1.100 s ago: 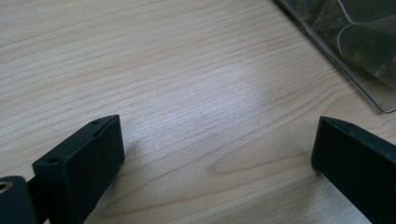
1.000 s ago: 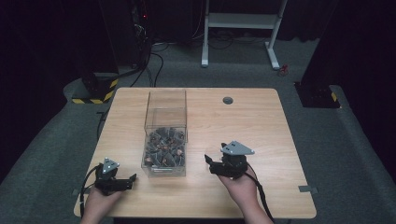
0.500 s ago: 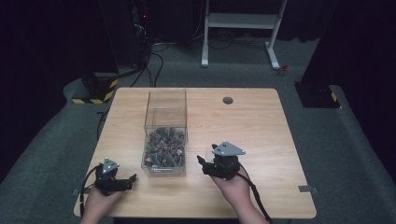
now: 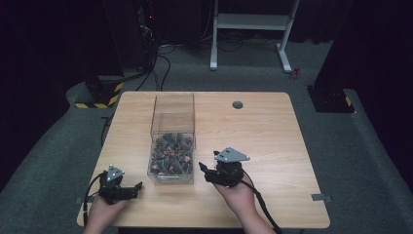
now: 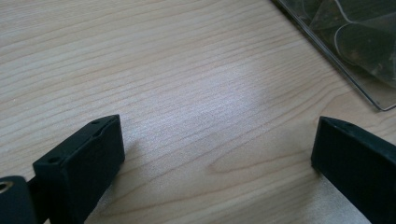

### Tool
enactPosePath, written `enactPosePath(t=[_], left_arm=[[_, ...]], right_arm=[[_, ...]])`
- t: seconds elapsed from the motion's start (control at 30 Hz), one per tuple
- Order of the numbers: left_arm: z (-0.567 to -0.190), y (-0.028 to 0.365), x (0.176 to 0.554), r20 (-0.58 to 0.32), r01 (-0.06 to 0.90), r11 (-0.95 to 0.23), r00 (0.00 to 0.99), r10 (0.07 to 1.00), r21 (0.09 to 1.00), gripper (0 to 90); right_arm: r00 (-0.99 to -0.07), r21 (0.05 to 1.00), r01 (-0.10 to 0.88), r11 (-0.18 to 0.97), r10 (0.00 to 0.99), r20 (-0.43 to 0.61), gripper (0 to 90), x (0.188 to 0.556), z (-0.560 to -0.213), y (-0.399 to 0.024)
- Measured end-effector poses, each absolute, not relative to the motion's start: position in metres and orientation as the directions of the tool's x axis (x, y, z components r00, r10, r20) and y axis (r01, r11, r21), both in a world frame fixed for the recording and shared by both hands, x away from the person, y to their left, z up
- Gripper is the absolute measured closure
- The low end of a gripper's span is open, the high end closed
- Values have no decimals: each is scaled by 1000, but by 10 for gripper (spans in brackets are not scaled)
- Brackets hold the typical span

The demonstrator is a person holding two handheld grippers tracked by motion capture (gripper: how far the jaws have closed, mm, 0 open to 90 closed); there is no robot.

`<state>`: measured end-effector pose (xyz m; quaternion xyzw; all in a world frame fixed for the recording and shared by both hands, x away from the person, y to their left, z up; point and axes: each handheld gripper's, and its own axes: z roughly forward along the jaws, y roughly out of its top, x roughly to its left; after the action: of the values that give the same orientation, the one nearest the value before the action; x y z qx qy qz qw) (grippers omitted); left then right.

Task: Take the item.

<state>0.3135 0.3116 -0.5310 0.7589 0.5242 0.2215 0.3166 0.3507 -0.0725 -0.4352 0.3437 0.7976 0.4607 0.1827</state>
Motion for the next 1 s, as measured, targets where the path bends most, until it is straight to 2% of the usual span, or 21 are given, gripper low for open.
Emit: enactPosePath(t=[0.53,1.0], left_arm=[[-531,312,314,4,653,-255,359,933,713,27],[-531,311,314,4,653,-255,360,933,713,27]], right_arm=[[-717,857,368,361,696,15,384,347,-435,-51],[-739,857,371,358,673,38,384,347,-437,-36]])
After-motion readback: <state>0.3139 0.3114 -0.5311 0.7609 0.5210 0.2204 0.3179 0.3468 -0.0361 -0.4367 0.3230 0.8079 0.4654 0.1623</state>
